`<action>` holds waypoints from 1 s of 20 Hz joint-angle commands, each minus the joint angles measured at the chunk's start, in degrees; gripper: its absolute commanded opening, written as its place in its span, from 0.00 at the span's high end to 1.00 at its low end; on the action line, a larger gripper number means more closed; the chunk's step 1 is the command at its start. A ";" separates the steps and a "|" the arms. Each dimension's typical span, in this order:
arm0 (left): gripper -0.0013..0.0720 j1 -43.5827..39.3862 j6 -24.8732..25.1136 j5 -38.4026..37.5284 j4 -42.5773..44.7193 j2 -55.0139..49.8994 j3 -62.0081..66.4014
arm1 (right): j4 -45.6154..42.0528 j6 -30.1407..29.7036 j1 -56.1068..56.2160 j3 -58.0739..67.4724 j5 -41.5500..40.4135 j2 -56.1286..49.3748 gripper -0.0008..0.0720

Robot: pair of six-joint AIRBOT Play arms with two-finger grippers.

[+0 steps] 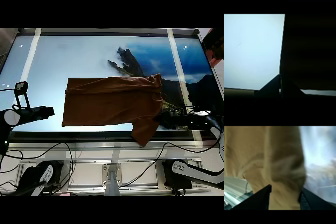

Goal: Fold the clothes and pants, and hang the long-sleeved shirts on hangers.

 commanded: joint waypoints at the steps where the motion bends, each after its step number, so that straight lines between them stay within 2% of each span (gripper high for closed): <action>1: 0.96 0.00 0.02 -0.02 0.00 -0.02 -0.02 | -0.59 2.43 3.45 0.22 -2.56 -0.31 0.44; 4: 0.96 0.00 0.04 0.00 0.04 -0.02 -0.02 | -2.12 0.79 -1.55 0.22 -0.66 0.98 0.44; 8: 0.96 0.00 0.07 0.00 0.24 0.00 -0.02 | -3.23 0.70 -13.14 0.15 1.68 10.80 0.44; 11: 0.96 0.00 0.07 0.00 0.26 0.09 -0.02 | -12.66 2.67 -19.52 -0.74 6.47 19.74 0.44; 13: 0.96 0.00 0.07 0.02 0.24 0.13 -0.02 | -9.29 5.29 -21.05 -5.29 5.84 25.20 0.44; 19: 0.96 0.00 0.07 0.76 0.24 0.13 -0.02 | 3.21 3.78 -20.98 -22.67 3.21 30.86 0.43; 20: 0.96 0.00 0.07 1.31 0.24 0.13 -0.02 | 3.30 3.82 -20.98 -23.61 2.56 30.86 0.34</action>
